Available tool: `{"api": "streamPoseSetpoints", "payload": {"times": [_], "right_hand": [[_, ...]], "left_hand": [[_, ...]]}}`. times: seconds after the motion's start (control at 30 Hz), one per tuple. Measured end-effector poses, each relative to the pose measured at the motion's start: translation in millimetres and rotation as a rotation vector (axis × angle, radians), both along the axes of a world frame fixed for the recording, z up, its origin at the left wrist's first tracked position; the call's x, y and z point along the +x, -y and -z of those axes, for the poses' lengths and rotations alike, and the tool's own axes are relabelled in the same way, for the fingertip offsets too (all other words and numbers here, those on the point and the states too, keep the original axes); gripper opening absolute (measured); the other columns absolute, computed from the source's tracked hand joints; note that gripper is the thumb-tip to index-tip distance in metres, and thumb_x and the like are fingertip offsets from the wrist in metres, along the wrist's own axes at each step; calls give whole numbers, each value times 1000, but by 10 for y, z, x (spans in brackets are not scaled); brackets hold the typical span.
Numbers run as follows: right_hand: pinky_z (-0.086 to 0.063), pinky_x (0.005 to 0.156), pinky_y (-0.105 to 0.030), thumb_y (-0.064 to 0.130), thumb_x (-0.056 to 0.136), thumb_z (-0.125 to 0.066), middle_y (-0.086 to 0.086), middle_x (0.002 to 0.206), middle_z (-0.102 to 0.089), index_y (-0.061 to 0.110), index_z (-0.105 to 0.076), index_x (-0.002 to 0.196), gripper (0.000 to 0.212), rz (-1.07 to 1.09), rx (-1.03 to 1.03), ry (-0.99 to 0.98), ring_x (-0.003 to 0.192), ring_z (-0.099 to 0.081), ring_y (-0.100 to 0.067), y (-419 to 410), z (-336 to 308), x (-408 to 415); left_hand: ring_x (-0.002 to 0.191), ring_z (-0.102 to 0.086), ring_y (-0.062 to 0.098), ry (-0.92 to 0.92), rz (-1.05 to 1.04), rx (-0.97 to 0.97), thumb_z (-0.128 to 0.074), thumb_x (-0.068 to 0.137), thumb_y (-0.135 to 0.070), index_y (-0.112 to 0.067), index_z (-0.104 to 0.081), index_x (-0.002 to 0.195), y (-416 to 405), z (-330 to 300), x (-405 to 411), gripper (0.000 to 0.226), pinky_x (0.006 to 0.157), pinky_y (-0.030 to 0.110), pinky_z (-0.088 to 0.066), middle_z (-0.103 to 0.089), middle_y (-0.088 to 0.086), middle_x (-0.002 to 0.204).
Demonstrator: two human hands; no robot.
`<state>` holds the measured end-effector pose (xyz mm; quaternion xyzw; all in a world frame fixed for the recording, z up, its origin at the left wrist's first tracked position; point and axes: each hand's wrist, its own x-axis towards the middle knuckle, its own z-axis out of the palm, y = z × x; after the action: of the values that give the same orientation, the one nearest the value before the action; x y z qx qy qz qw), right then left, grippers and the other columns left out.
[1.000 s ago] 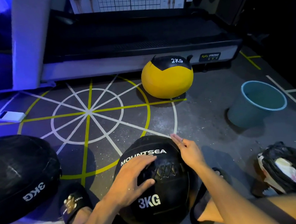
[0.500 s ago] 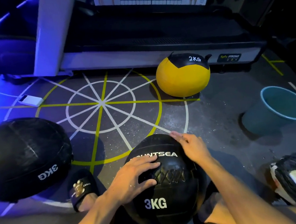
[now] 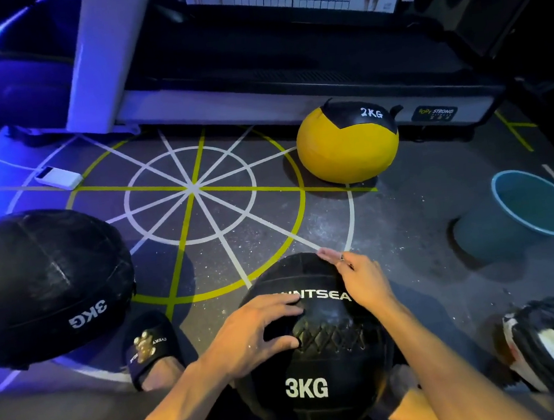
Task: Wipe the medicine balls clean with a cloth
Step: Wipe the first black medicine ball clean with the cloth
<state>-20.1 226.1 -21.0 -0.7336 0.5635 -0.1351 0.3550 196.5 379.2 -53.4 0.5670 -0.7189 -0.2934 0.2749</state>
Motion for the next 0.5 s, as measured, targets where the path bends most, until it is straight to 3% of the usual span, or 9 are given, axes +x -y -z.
{"api": "streamPoseSetpoints", "payload": {"times": [0.03,0.1,0.17,0.27,0.37,0.4,0.5], "right_hand": [[-53,80,-20,18,106,-44,34,127,-64,47,-70,121,42,-19,-21,20,101,-66,-1,-58,8,34],[-45,110,-31,19,104,-44,20,138,-62,44,-68,127,42,-188,-113,14,124,-57,-3,-222,79,131],[-32,120,-29,18,104,-45,9,149,-54,39,-65,135,43,-428,-139,-47,140,-46,-7,-380,35,223],[-38,113,-20,17,107,-45,18,144,-58,40,-65,133,41,-539,-132,-2,134,-50,1,-194,-13,148],[-45,108,-27,21,109,-44,21,136,-63,39,-69,128,36,-155,-70,-58,128,-55,-1,140,7,72],[-45,110,-30,18,108,-43,19,134,-65,37,-70,127,38,-159,-60,-73,126,-55,-1,112,-2,141],[-45,110,-30,10,104,-43,15,132,-65,37,-72,123,43,-516,-35,-67,119,-56,3,-231,-107,469]], "left_hand": [[140,-37,-11,-4,-6,-1,-66,90,-65,-40,-61,138,-4,8,-10,54,115,18,-33,-46,-30,150],[139,-37,-12,-5,-3,-11,-67,89,-64,-38,-64,136,0,8,-26,53,114,13,-30,-49,-28,149],[140,-37,-12,2,3,-27,-68,90,-63,-36,-65,135,-4,6,-32,52,115,12,-28,-51,-24,149],[143,-35,-10,-16,8,-20,-68,93,-57,-36,-63,139,-5,7,-53,51,117,12,-24,-49,-22,152],[145,-31,-10,-54,11,1,-66,95,-55,-36,-59,143,9,27,-132,52,120,14,-23,-44,-24,155],[145,-31,-10,-65,13,2,-66,96,-55,-35,-59,143,16,27,-153,52,120,14,-23,-43,-25,155],[145,-35,-7,-52,35,-25,-63,98,-54,-32,-61,141,43,29,-162,48,119,18,-29,-46,-21,154]]}}
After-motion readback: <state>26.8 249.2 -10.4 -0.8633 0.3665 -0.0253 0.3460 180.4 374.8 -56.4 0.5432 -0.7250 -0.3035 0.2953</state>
